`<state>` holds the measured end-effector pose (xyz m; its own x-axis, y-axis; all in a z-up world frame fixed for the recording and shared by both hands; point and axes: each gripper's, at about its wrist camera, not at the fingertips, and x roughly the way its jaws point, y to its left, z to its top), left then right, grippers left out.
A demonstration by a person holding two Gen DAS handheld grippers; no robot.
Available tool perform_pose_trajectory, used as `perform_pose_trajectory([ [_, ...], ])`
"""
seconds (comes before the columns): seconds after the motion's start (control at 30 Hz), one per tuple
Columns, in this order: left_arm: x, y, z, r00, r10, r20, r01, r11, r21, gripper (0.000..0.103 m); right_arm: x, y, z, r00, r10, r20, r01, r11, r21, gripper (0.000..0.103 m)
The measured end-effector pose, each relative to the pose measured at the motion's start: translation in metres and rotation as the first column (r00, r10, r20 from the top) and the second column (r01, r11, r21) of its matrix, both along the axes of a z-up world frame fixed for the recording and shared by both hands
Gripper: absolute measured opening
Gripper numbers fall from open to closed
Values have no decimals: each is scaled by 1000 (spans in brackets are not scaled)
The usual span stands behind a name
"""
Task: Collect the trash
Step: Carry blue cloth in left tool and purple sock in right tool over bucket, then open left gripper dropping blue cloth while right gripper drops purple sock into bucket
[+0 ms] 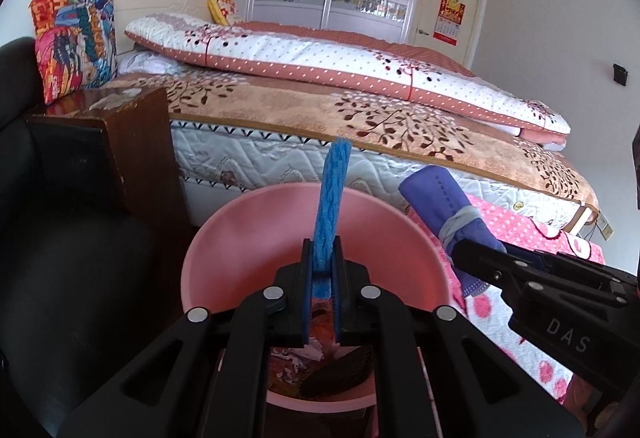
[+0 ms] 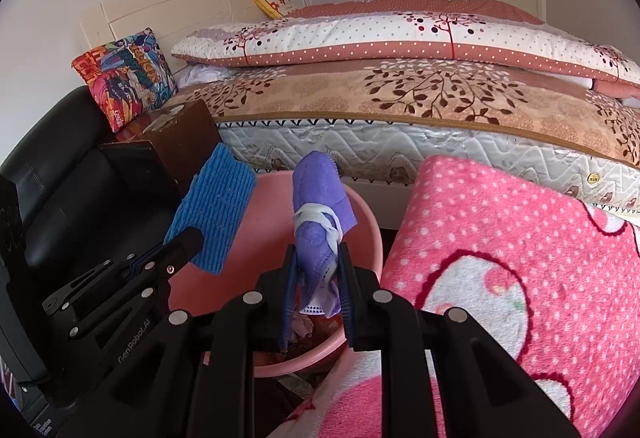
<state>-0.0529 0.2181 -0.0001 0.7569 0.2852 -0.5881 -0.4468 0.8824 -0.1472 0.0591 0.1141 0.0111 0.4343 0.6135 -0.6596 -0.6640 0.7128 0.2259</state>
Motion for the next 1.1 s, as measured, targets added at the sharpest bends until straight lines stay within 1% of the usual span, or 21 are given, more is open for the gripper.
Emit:
perform_pose_trajectory([
  [0.33,2,18,-21,998,23,-51,-25,999,-42,7,2,18,-23,999,20,-45,-21,999,-29,18],
  [0.5,2,22,-25,998,32,-58,-35,998,-56,7,3,25,-33,998,31,-62,-34,998,-47,18],
  [0.9,7,29,-33,995,37,-92,-45,995,-85,7,5,35,-44,996,38,-75,-43,997,-68,19],
  [1.1,8,31,-35,993,36,-108,-46,995,-88,8,6,36,-46,996,37,-78,-42,997,-71,19],
])
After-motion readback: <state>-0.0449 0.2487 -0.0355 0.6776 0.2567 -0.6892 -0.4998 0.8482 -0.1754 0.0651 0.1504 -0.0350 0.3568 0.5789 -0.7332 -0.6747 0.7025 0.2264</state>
